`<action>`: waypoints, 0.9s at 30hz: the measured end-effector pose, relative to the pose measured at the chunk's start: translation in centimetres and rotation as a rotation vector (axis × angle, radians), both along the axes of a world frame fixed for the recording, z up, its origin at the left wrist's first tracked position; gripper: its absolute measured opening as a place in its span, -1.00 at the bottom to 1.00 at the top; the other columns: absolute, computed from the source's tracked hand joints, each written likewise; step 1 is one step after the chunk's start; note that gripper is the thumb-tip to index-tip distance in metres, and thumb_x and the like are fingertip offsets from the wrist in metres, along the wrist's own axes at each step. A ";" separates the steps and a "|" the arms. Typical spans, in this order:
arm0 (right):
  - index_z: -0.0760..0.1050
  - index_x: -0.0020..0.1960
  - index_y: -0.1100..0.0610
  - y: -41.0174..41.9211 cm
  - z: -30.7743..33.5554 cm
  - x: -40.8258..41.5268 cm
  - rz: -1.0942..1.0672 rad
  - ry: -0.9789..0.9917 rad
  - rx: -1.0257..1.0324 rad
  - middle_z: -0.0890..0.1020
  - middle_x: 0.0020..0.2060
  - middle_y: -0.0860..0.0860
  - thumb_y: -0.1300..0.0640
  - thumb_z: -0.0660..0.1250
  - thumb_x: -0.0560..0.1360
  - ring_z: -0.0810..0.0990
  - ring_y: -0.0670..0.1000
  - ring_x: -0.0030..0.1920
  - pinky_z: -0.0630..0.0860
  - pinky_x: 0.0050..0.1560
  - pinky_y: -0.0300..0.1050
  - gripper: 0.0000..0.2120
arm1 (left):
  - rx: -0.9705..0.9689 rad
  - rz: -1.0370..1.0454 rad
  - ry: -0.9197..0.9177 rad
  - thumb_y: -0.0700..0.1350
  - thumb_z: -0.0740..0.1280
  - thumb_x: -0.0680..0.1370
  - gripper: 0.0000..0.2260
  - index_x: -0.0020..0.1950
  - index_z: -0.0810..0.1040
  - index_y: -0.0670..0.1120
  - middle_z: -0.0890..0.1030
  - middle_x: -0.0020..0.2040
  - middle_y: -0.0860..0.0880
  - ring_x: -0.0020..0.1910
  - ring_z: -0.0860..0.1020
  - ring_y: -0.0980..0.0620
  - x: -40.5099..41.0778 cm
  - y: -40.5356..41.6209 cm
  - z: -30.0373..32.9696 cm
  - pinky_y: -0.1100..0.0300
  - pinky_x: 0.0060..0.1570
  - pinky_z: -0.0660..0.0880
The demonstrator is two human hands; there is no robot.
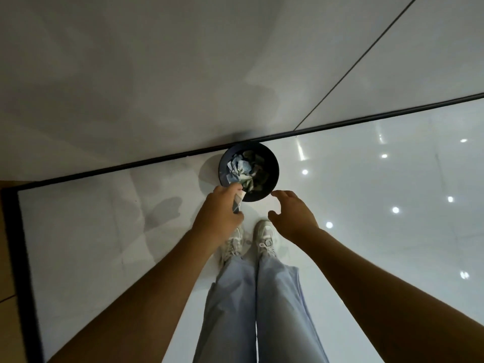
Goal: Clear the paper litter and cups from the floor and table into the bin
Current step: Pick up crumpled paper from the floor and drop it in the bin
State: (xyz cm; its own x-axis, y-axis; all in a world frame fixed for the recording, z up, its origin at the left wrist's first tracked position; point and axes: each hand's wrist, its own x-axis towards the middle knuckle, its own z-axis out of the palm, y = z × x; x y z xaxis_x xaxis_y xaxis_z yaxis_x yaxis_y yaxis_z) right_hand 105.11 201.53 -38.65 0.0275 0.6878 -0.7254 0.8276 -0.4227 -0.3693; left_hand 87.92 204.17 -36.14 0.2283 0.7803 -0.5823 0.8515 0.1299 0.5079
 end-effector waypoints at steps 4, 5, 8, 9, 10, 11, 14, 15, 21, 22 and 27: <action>0.28 0.47 0.03 -0.2 -0.4 1.1 -0.099 0.030 0.054 0.36 0.42 0.01 0.09 0.27 0.55 0.44 0.08 0.32 0.44 0.18 -0.08 -0.50 | 0.024 -0.045 0.020 -0.17 0.41 0.47 -0.49 0.39 0.36 -0.06 0.46 0.23 -0.17 0.19 0.47 -0.15 3.4 3.8 -2.8 0.10 0.07 0.47; 0.28 0.47 0.03 -0.2 -0.4 1.3 -0.120 0.034 0.068 0.36 0.42 0.01 0.09 0.27 0.55 0.44 0.07 0.32 0.43 0.18 -0.09 -0.50 | 0.014 -0.064 0.047 -0.13 0.42 0.48 -0.47 0.41 0.34 -0.08 0.44 0.27 -0.18 0.23 0.45 -0.16 4.1 4.5 -3.4 0.05 0.13 0.47; 0.28 0.47 0.03 -0.4 0.0 1.9 -0.161 0.041 0.089 0.36 0.42 0.01 0.10 0.26 0.55 0.47 0.08 0.30 0.43 0.20 -0.09 -0.50 | -0.039 -0.118 0.140 0.00 0.40 0.50 -0.43 0.44 0.30 -0.09 0.37 0.35 -0.17 0.31 0.38 -0.18 5.0 5.5 -4.4 -0.03 0.22 0.44; 0.28 0.47 0.03 -0.5 0.3 2.2 -0.171 0.042 0.090 0.36 0.42 0.02 0.10 0.26 0.55 0.47 0.08 0.29 0.43 0.19 -0.08 -0.50 | -0.040 -0.134 0.153 0.03 0.39 0.50 -0.45 0.43 0.31 -0.09 0.38 0.34 -0.17 0.30 0.38 -0.18 5.1 5.3 -4.3 -0.05 0.21 0.45; 0.28 0.47 0.03 -0.7 0.6 2.4 -0.176 0.041 0.090 0.37 0.42 0.02 0.10 0.26 0.55 0.47 0.09 0.29 0.44 0.19 -0.07 -0.51 | -0.023 -0.158 0.158 0.04 0.37 0.52 -0.49 0.40 0.34 -0.10 0.41 0.31 -0.17 0.28 0.40 -0.17 5.0 5.0 -3.9 -0.06 0.19 0.46; 0.28 0.47 0.02 -0.9 1.0 2.6 -0.175 0.039 0.085 0.37 0.42 0.02 0.10 0.25 0.56 0.47 0.09 0.29 0.44 0.18 -0.06 -0.51 | 0.008 -0.189 0.159 0.04 0.34 0.53 -0.54 0.37 0.37 -0.10 0.44 0.28 -0.16 0.26 0.42 -0.16 4.8 4.5 -3.4 -0.06 0.17 0.48; 0.25 0.48 0.00 -1.7 3.0 3.4 -0.171 0.015 0.046 0.37 0.40 0.04 0.09 0.24 0.56 0.48 0.10 0.25 0.49 0.16 -0.02 -0.50 | 0.095 -0.327 0.165 0.01 0.24 0.58 -0.62 0.36 0.39 -0.09 0.45 0.28 -0.11 0.26 0.41 -0.10 4.4 2.9 -0.9 0.02 0.19 0.46; 0.24 0.48 0.00 -2.1 4.0 3.6 -0.166 0.005 0.034 0.37 0.40 0.04 0.08 0.23 0.57 0.48 0.10 0.24 0.50 0.17 0.00 -0.50 | 0.108 -0.378 0.177 0.01 0.21 0.59 -0.61 0.39 0.36 -0.08 0.44 0.30 -0.10 0.28 0.39 -0.09 4.4 2.2 0.3 0.06 0.21 0.43; 0.23 0.49 0.01 -5.9 11.7 4.4 -0.152 -0.083 0.047 0.40 0.37 0.05 0.09 0.22 0.56 0.42 0.15 0.29 0.48 0.18 0.06 -0.50 | 0.157 -0.624 0.261 0.01 0.13 0.62 -0.58 0.46 0.26 -0.09 0.36 0.39 -0.10 0.36 0.32 -0.08 5.4 -1.1 8.4 0.06 0.31 0.33; 0.23 0.48 0.01 -6.7 13.0 4.4 -0.169 -0.104 0.058 0.41 0.36 0.06 0.08 0.23 0.56 0.42 0.15 0.28 0.48 0.17 0.05 -0.50 | 0.168 -0.654 0.265 0.02 0.12 0.62 -0.58 0.45 0.26 -0.10 0.36 0.40 -0.10 0.37 0.31 -0.08 5.8 -1.4 9.8 0.05 0.32 0.32; 0.22 0.47 0.01 -11.8 17.2 3.3 -0.277 -0.204 0.014 0.41 0.34 0.06 0.04 0.22 0.56 0.42 0.15 0.25 0.45 0.12 0.02 -0.51 | 0.191 -0.902 0.272 0.03 0.12 0.62 -0.64 0.35 0.34 -0.10 0.42 0.30 -0.12 0.29 0.37 -0.10 7.5 -3.0 14.5 0.03 0.26 0.34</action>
State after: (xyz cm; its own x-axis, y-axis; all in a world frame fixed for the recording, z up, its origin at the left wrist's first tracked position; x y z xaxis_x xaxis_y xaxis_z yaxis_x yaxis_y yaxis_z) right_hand 108.40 189.71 -21.45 0.3588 0.6433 -0.6764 0.7393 -0.6382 -0.2148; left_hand 95.44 201.13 -21.63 0.6651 0.4637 -0.5853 0.6820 -0.6965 0.2231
